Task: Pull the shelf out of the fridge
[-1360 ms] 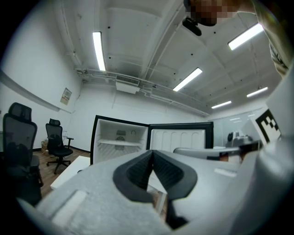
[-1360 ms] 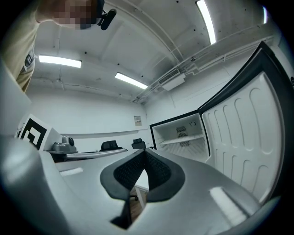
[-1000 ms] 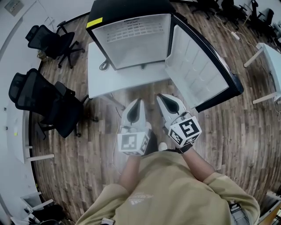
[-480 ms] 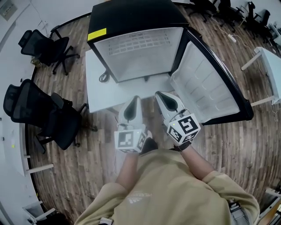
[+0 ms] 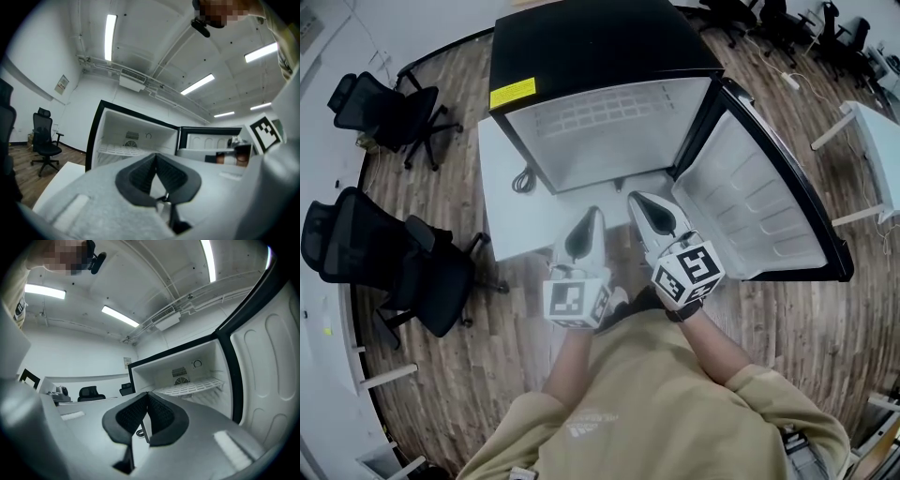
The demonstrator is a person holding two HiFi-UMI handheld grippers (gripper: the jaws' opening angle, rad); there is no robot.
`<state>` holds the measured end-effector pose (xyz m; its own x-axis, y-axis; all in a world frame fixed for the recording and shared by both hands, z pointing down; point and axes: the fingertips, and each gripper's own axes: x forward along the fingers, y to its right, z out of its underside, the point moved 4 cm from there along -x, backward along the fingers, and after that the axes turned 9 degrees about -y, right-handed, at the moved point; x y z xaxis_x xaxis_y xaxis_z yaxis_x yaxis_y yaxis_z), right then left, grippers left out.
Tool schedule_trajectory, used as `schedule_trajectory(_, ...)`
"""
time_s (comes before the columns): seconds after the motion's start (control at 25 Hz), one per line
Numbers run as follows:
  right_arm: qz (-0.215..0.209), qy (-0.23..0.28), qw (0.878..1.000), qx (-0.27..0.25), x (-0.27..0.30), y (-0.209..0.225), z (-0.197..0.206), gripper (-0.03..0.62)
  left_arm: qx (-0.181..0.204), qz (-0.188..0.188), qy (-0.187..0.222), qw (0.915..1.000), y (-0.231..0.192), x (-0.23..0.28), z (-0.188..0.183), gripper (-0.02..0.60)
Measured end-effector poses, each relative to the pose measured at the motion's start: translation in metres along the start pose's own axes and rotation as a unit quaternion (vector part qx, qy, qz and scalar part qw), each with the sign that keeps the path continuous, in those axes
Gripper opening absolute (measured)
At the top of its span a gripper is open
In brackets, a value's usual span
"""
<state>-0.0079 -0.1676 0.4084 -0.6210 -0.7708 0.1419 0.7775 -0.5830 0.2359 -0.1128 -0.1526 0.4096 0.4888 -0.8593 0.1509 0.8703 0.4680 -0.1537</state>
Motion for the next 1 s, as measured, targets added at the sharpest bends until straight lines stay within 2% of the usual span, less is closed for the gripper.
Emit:
schedule_trajectory(0.2,-0.001,-0.013,1.0,0.014,0.016,0.003,0.007,0.007,-0.02,0.01,-0.018,0.9996,-0.016,0.015,0.006,0.001)
schedule_trajectory(0.6,-0.019,-0.013,0.997,0.078,0.058,0.048,0.0,0.008,-0.011,0.007,-0.032,0.9994,-0.031,0.065,0.007,0.0)
schedule_trajectory(0.84,-0.035,-0.024,0.988,0.15,0.083,0.07,0.005,0.008,-0.004,-0.009,-0.019,0.9998,-0.041,0.084,-0.001,0.001)
schedule_trajectory(1.0,-0.044,-0.027,0.983,0.175,0.102,0.085,0.004,0.008,-0.003,-0.019,-0.01,0.9998,-0.05,0.092,-0.007,0.0)
